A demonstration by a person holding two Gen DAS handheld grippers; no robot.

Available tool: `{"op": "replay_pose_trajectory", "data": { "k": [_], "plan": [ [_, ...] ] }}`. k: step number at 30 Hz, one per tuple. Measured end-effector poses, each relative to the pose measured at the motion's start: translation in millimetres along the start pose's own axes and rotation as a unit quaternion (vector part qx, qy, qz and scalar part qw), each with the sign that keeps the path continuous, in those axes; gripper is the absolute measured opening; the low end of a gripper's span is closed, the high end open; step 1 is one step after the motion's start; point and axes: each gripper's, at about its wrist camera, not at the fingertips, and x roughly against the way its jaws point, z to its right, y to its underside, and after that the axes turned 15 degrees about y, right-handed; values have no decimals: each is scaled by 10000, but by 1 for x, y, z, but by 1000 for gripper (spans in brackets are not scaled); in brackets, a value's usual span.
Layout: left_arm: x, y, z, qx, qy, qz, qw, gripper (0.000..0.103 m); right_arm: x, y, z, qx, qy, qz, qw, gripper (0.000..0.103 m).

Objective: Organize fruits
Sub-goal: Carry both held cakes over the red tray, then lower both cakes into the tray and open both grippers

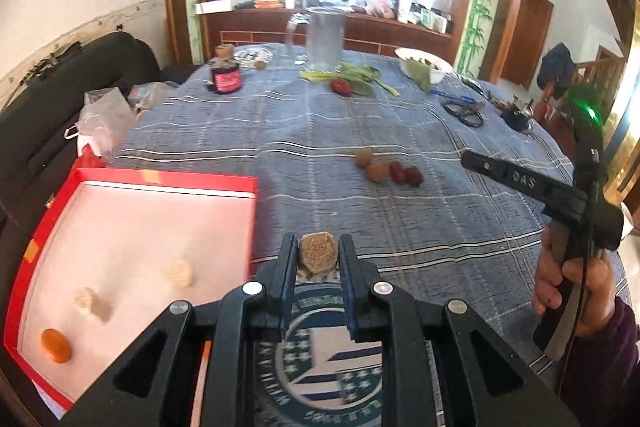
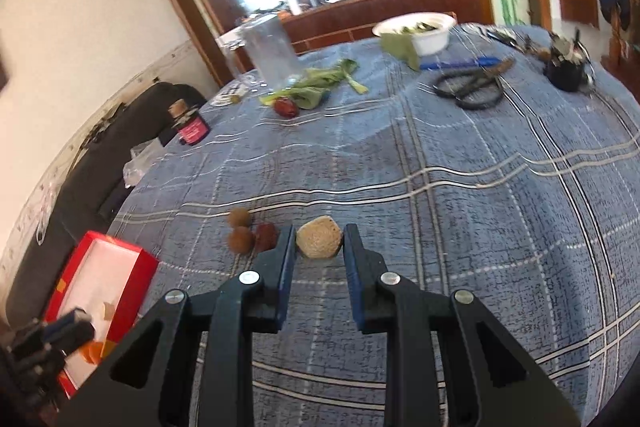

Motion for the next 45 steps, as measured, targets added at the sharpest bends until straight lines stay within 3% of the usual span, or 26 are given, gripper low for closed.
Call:
{"op": "replay_pose_trajectory", "data": {
  "k": [8, 14, 18, 24, 45],
  "plan": [
    [31, 8, -64, 440, -357, 219, 9982, 19, 15, 22, -41, 270, -252, -112, 9993, 26],
    [53, 13, -111, 743, -782, 388, 9934, 19, 28, 38, -110, 717, -832, -209, 9937, 26],
    [56, 18, -135, 966, -1017, 392, 9893, 19, 30, 50, -172, 1340, -1014, -204, 9856, 26],
    [51, 23, -163, 1199, -1237, 225, 9848, 19, 20, 64, -232, 1841, -1180, -383, 9750, 26],
    [33, 23, -181, 1238, -1340, -201, 9830, 19, -24, 75, -271, 1920, -802, -1078, 9722, 27]
  ]
}}
